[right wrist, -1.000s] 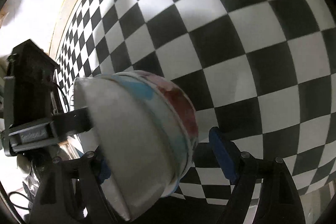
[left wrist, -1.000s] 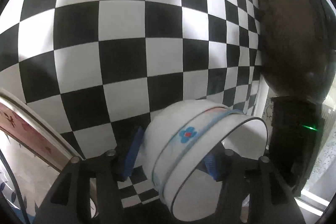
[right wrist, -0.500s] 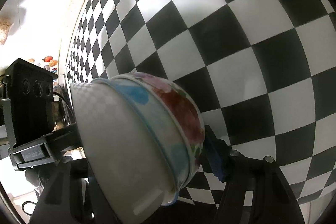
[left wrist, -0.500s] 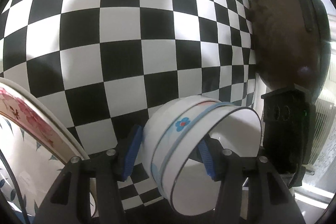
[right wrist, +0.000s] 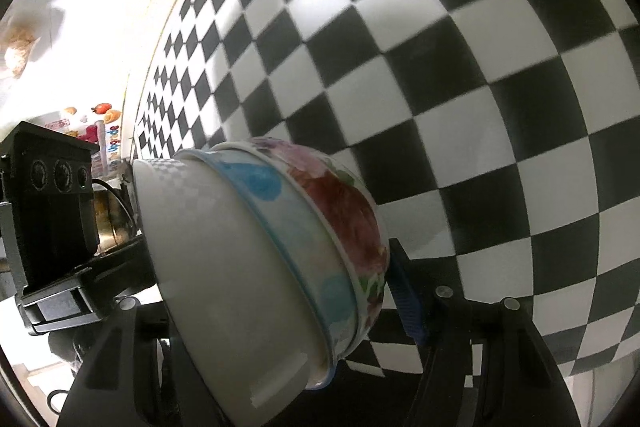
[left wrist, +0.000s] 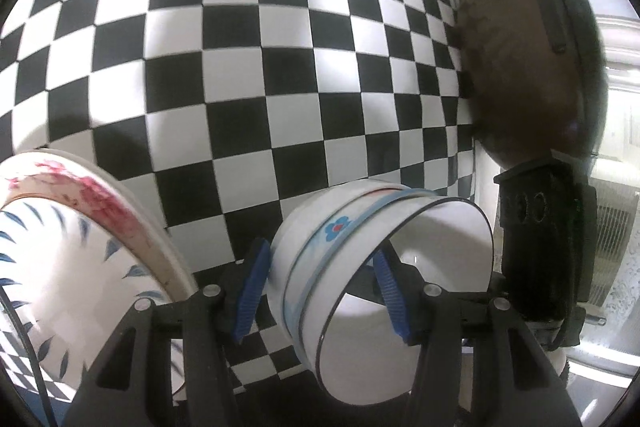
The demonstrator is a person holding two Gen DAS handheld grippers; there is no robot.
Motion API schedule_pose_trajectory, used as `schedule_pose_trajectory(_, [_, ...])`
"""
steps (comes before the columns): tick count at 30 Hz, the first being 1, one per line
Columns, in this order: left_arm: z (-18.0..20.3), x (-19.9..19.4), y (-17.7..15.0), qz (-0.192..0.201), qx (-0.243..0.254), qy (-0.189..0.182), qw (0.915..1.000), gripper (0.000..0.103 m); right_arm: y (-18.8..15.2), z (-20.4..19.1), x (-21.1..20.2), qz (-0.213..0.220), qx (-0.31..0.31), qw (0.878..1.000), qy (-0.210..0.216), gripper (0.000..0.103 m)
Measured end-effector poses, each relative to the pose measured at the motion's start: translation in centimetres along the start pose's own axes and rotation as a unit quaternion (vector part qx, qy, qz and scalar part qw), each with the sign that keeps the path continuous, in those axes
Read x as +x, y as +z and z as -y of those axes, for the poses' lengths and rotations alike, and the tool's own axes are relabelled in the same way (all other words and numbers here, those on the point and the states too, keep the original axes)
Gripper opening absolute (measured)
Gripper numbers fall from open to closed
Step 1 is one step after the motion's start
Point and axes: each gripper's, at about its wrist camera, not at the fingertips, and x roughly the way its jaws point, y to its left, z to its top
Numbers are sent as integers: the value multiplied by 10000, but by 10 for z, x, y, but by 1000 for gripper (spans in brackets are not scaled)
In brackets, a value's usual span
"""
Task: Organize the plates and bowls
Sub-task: 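Lift the bowl stack with both tools and lower it onto the plate stack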
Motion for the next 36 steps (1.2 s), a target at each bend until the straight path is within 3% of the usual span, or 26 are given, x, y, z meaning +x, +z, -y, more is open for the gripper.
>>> schedule_pose_trajectory(9, [-29,-52,-12,281,-185,115,9994,49,-3,-62,9,-192,-400,9990,83,66])
schedule_pose_trajectory(17, [-90,-94,-32,604,-691,225,9955,49,-10,-130,55,-576,-822,9949,123,65])
schedule_pose_trajectory(27, [-162,-97,-41,603,-1259,282,9898,49,-11,-175,137,-1070,-1113,9880,-46,65])
schedule_pose_trajectory(36, [-183,-90,-42,571,-1414,136,9882,49,-9,-184,158,-1105,-1163,9867,-279,64])
